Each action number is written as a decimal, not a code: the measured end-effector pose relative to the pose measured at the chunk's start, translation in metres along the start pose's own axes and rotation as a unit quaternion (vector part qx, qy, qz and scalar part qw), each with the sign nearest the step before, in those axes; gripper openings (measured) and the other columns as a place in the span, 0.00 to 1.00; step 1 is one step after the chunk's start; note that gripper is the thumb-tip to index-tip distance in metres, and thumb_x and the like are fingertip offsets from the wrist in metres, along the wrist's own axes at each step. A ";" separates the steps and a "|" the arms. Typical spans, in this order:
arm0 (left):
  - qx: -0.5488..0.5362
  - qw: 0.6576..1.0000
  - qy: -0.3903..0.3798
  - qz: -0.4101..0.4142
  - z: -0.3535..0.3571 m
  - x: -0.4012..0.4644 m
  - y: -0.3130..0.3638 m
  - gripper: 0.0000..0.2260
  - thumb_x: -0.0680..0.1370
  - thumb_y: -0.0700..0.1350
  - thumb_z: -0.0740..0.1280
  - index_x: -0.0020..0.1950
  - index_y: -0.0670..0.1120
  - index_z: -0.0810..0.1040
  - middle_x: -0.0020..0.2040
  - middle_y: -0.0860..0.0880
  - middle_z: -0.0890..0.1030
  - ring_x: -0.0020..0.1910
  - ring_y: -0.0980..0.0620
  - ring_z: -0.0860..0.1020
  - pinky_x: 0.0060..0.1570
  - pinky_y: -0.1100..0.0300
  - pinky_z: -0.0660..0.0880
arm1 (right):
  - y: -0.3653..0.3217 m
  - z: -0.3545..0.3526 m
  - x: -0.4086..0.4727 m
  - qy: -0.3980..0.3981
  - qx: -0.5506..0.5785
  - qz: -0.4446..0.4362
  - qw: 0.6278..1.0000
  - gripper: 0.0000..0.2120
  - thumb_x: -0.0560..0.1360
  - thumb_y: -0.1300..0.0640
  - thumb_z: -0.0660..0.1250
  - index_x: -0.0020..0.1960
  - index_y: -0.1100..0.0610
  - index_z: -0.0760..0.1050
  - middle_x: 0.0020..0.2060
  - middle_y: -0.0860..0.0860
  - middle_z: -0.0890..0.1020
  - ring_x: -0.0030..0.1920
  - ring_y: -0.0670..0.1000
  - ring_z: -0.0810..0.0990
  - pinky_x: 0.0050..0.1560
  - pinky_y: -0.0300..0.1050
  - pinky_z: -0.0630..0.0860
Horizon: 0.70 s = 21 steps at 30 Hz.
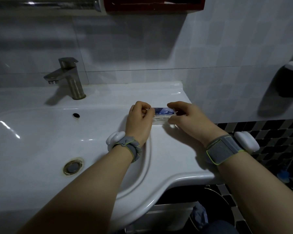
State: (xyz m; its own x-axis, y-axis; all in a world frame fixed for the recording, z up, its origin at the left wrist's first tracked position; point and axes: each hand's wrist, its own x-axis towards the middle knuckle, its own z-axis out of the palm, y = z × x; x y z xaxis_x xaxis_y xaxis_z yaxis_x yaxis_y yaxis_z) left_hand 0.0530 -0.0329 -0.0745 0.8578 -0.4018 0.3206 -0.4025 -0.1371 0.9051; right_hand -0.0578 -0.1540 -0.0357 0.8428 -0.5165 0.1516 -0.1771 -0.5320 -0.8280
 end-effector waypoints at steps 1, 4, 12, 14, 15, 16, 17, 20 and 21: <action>0.001 1.000 0.001 0.002 0.000 0.000 0.000 0.04 0.79 0.45 0.63 0.52 0.48 0.76 0.54 0.48 0.77 0.45 0.54 0.76 0.46 0.62 0.71 | 0.000 0.000 0.000 -0.001 0.001 0.000 1.000 0.25 0.70 0.62 0.70 0.67 0.51 0.75 0.54 0.49 0.81 0.51 0.49 0.79 0.57 0.39 0.74; 0.007 1.000 0.004 0.014 0.000 0.000 0.000 0.04 0.79 0.45 0.64 0.52 0.48 0.76 0.54 0.47 0.77 0.42 0.57 0.75 0.43 0.65 0.70 | 0.000 0.000 0.001 -0.005 0.020 0.013 1.000 0.24 0.71 0.63 0.69 0.65 0.50 0.76 0.52 0.49 0.81 0.50 0.50 0.79 0.54 0.39 0.73; 0.006 0.999 -0.040 0.034 -0.004 -0.001 0.003 0.09 0.80 0.43 0.62 0.56 0.50 0.80 0.56 0.51 0.77 0.51 0.56 0.77 0.49 0.70 0.71 | -0.001 -0.001 0.002 -0.028 0.036 0.019 0.999 0.25 0.70 0.66 0.68 0.64 0.49 0.76 0.52 0.50 0.81 0.50 0.51 0.80 0.48 0.36 0.74; 0.004 0.998 -0.048 0.033 -0.005 -0.001 0.003 0.09 0.80 0.44 0.63 0.57 0.49 0.81 0.55 0.51 0.78 0.52 0.55 0.77 0.53 0.65 0.72 | -0.001 -0.001 0.002 -0.033 0.038 0.022 0.999 0.27 0.70 0.66 0.69 0.66 0.49 0.76 0.54 0.50 0.81 0.52 0.51 0.81 0.46 0.34 0.74; 0.005 0.998 -0.051 0.033 -0.006 -0.001 0.003 0.09 0.80 0.44 0.63 0.57 0.49 0.81 0.55 0.52 0.78 0.52 0.55 0.77 0.53 0.64 0.73 | -0.001 -0.001 0.002 -0.032 0.041 0.023 0.998 0.27 0.69 0.66 0.69 0.66 0.50 0.75 0.55 0.50 0.81 0.53 0.51 0.81 0.46 0.34 0.74; 0.003 0.998 -0.056 0.032 -0.007 0.000 0.004 0.09 0.80 0.44 0.63 0.58 0.49 0.81 0.55 0.52 0.79 0.51 0.55 0.77 0.53 0.63 0.73 | 0.000 -0.001 0.003 -0.031 0.045 0.024 0.998 0.27 0.69 0.67 0.69 0.66 0.50 0.75 0.56 0.50 0.81 0.54 0.51 0.81 0.49 0.35 0.74; -0.002 0.998 -0.064 0.028 -0.008 0.000 0.004 0.09 0.80 0.44 0.64 0.58 0.49 0.81 0.54 0.52 0.80 0.50 0.55 0.78 0.53 0.63 0.74 | 0.000 -0.001 0.003 -0.029 0.046 0.024 0.998 0.28 0.69 0.67 0.69 0.67 0.50 0.75 0.57 0.50 0.81 0.54 0.51 0.80 0.51 0.36 0.74; -0.016 0.996 -0.091 0.022 -0.012 0.004 0.004 0.10 0.80 0.43 0.65 0.59 0.48 0.81 0.51 0.54 0.81 0.45 0.58 0.78 0.50 0.64 0.73 | 0.000 0.000 0.003 -0.027 0.050 0.024 0.998 0.28 0.69 0.67 0.69 0.68 0.51 0.75 0.58 0.50 0.81 0.55 0.49 0.80 0.55 0.36 0.72; -0.011 0.995 -0.097 0.028 -0.013 0.005 0.004 0.10 0.80 0.44 0.65 0.59 0.48 0.82 0.51 0.54 0.81 0.45 0.59 0.77 0.50 0.65 0.72 | -0.001 0.000 0.003 -0.028 0.051 0.022 0.998 0.28 0.70 0.67 0.69 0.68 0.52 0.75 0.58 0.50 0.81 0.55 0.49 0.80 0.54 0.35 0.72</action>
State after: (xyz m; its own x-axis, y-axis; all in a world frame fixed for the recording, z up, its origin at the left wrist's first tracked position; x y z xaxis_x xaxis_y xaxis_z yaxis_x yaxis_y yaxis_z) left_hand 0.0602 -0.0235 -0.0660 0.7557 -0.5757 0.3121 -0.4386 -0.0912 0.8940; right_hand -0.0556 -0.1552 -0.0347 0.8625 -0.4985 0.0867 -0.1638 -0.4371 -0.8844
